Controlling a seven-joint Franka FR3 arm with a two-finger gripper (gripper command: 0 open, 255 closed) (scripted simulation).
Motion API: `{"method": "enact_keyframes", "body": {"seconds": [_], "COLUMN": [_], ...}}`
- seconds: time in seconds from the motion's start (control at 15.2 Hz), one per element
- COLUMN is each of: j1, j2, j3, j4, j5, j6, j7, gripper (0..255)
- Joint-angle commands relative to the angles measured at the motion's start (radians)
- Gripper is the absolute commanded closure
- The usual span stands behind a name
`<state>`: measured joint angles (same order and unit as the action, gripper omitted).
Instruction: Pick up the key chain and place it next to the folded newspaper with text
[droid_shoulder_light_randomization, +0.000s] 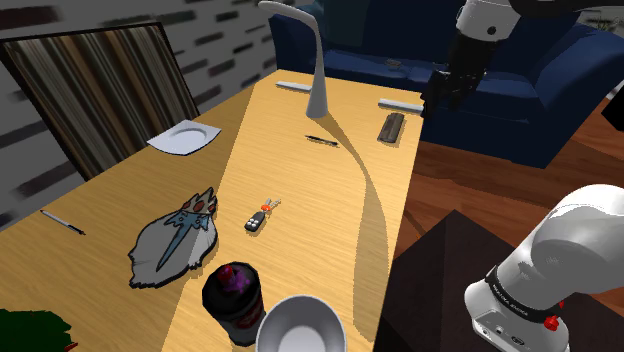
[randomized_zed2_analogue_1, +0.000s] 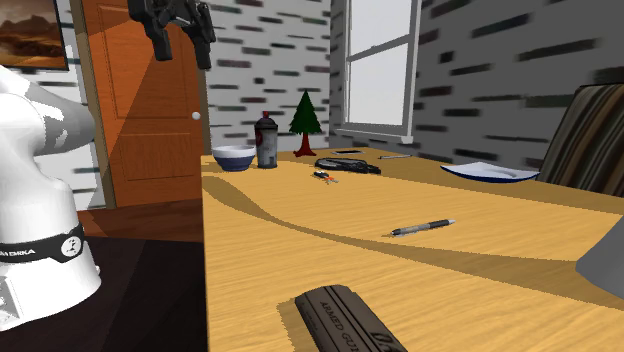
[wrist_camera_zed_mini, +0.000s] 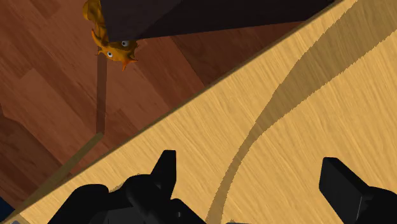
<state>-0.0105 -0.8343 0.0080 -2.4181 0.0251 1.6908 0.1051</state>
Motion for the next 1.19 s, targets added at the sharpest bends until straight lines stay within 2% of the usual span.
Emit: {"method": "enact_keyframes", "body": {"seconds": [0.0,0.66,1.12], "j1": [0.000,0.065,0.088], "j2": [0.000,0.208,0.414], "j3": [0.000,0.192,0.323], "j4": [0.000,0.008,0.086], "j5": [0.000,0.094,0.108], "j6": [0.000,0.186,0.306], "j7": [0.000,0.186,0.321], "gripper": [0,0,0]}}
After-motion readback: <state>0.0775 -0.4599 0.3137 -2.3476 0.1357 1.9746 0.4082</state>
